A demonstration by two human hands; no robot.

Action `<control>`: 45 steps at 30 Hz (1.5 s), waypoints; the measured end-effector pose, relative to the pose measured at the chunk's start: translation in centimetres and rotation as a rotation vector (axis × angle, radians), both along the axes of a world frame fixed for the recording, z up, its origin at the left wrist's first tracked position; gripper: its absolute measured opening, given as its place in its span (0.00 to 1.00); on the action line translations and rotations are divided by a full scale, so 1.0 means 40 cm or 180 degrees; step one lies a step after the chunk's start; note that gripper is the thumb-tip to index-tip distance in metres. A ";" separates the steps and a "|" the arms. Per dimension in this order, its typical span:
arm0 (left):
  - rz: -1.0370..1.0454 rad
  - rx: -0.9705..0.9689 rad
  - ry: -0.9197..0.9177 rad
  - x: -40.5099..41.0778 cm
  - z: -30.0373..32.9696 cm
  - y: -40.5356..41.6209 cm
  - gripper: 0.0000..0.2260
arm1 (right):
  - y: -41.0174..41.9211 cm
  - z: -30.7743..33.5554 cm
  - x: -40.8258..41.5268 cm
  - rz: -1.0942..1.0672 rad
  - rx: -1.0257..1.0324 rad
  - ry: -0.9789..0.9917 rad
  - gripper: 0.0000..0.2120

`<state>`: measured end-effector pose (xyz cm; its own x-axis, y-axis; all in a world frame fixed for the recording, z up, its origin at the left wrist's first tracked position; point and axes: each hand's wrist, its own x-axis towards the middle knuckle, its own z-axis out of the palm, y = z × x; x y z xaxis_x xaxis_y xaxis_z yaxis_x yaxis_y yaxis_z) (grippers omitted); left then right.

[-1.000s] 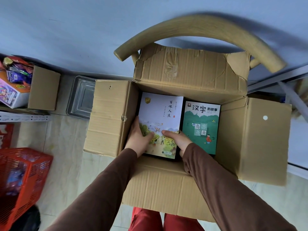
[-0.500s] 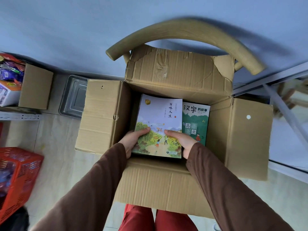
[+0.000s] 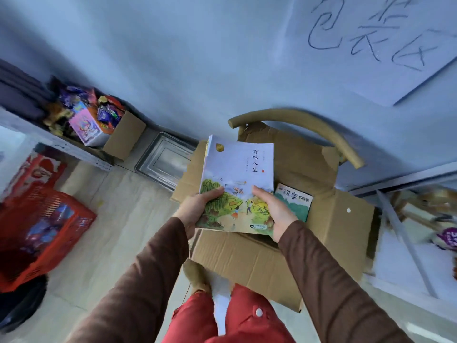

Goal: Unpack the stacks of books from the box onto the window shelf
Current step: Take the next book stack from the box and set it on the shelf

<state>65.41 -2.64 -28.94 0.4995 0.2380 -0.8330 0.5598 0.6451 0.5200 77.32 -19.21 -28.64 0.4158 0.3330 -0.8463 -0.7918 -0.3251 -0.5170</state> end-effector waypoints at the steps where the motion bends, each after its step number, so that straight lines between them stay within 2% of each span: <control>1: 0.0112 0.0077 -0.0076 -0.035 0.040 0.023 0.17 | 0.035 0.038 -0.015 0.0091 0.0052 -0.0091 0.09; 5: 0.0601 0.0396 -0.0334 -0.217 0.190 0.136 0.19 | 0.205 0.191 -0.128 0.0632 0.0375 -0.0360 0.07; 9: 0.1146 0.0686 -0.0535 -0.458 0.323 0.254 0.14 | 0.400 0.330 -0.315 0.1212 0.0583 -0.0716 0.15; 13: 0.1708 0.0872 -0.0684 -0.735 0.431 0.369 0.16 | 0.582 0.435 -0.548 0.1627 0.0914 -0.0841 0.10; 17: 0.2183 0.0990 -0.0892 -0.989 0.519 0.468 0.13 | 0.750 0.516 -0.781 0.1990 0.1264 -0.0786 0.16; 21: 0.2640 0.1188 -0.0927 -1.172 0.581 0.545 0.21 | 0.892 0.593 -0.959 0.2416 0.1581 -0.0789 0.25; 24: 0.2929 0.1361 -0.1029 -1.268 0.618 0.612 0.23 | 1.004 0.630 -1.049 0.2685 0.1771 -0.0811 0.26; 27: 0.3125 0.1642 -0.1020 -1.343 0.652 0.698 0.23 | 1.122 0.664 -1.118 0.2892 0.1936 -0.0852 0.20; 32: 0.3289 0.2027 -0.0910 -1.424 0.715 0.872 0.21 | 1.343 0.716 -1.205 0.3145 0.2234 -0.0784 0.22; 36: 0.3396 0.2151 -0.0868 -1.469 0.762 1.004 0.13 | 1.515 0.742 -1.258 0.3348 0.2451 -0.0543 0.14; 38: 0.3447 0.2187 -0.0849 -1.492 0.778 1.061 0.11 | 1.589 0.752 -1.285 0.3398 0.2482 -0.0331 0.15; 41: 0.3584 0.2213 -0.0882 -1.529 0.796 1.142 0.14 | 1.689 0.769 -1.332 0.3444 0.2502 -0.0107 0.20; 45: 0.3615 0.2294 -0.0886 -1.583 0.812 1.260 0.16 | 1.822 0.775 -1.387 0.3494 0.2643 -0.0040 0.15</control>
<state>2.09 47.74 3.55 -0.1298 0.9576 -0.2572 -0.2665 0.2161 0.9393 21.83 53.68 2.38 -0.3806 0.8937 -0.2376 -0.3255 -0.3699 -0.8702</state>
